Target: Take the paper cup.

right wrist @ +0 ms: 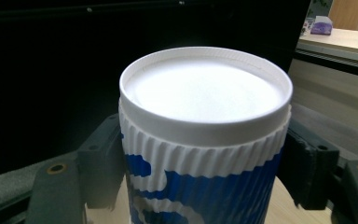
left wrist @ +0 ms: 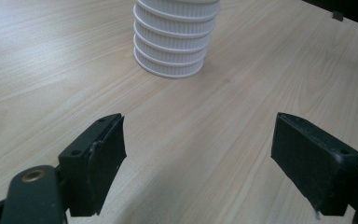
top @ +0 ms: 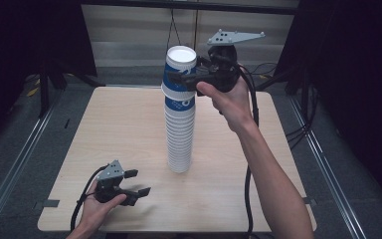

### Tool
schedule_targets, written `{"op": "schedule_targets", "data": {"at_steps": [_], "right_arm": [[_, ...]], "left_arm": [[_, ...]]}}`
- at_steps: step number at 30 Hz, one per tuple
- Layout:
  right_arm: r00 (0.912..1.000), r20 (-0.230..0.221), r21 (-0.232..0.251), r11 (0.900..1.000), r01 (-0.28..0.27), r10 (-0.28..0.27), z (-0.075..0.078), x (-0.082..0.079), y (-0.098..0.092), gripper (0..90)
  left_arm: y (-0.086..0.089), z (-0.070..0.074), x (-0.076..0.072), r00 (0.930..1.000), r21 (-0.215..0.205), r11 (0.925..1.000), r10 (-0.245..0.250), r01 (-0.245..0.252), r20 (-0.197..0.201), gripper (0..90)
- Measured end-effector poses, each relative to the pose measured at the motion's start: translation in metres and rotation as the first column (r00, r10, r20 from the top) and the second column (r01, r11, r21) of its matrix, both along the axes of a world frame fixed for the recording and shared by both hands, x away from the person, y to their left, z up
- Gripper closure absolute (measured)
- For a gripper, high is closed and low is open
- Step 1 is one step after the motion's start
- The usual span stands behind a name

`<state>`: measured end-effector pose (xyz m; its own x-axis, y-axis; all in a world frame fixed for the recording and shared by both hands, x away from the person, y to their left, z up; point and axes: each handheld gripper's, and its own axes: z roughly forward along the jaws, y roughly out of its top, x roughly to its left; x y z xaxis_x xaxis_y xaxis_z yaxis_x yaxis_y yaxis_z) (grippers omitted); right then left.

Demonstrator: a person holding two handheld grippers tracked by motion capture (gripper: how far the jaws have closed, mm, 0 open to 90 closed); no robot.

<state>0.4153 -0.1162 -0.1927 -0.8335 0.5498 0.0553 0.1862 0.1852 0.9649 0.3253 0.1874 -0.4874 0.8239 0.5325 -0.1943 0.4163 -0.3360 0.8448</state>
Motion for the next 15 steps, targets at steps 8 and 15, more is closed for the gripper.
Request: {"op": "schedule_targets", "data": {"at_steps": [8,15], "right_arm": [[0.9998,0.018,0.033,0.999,0.005,-0.005,0.0022,-0.002,-0.0015,26.6],[0.9998,0.019,0.084,0.996,-0.001,0.0,0.0041,-0.0024,-0.0048,26.7]], "left_arm": [[-0.0009,-0.0005,0.0002,1.0,0.005,1.0,-0.002,0.002,-0.006,17.6],[-0.0016,-0.001,0.0006,1.0,0.01,0.9999,-0.008,0.008,-0.005,17.6]]}}
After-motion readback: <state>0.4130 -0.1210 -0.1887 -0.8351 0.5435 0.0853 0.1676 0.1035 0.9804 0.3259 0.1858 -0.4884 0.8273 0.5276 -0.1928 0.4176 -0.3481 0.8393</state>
